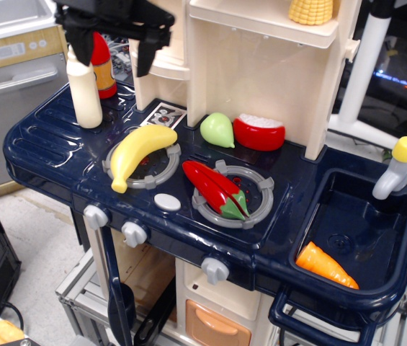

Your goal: Put detergent in sink

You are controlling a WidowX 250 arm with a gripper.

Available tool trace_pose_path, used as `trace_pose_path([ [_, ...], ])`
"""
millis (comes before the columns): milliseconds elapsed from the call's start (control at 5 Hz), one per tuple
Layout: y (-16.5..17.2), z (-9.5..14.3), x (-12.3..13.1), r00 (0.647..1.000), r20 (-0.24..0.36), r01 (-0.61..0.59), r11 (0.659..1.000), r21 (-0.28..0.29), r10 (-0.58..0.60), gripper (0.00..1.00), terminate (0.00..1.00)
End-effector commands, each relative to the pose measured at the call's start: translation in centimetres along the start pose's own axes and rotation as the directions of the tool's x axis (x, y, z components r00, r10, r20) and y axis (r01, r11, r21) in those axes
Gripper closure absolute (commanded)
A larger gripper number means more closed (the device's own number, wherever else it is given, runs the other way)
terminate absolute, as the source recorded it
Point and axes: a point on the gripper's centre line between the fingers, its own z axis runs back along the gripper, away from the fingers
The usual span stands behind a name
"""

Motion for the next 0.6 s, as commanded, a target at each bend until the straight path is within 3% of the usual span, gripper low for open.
trace_pose_path([
  [0, 2.4, -2.5, 0.8, 0.994, 0.105, -0.002, 1.0, -0.028, 0.005, 0.0, 0.0],
  [400, 3.7, -4.7, 1.7, 0.989, 0.146, -0.003, 1.0, -0.01, 0.004, 0.0, 0.0],
])
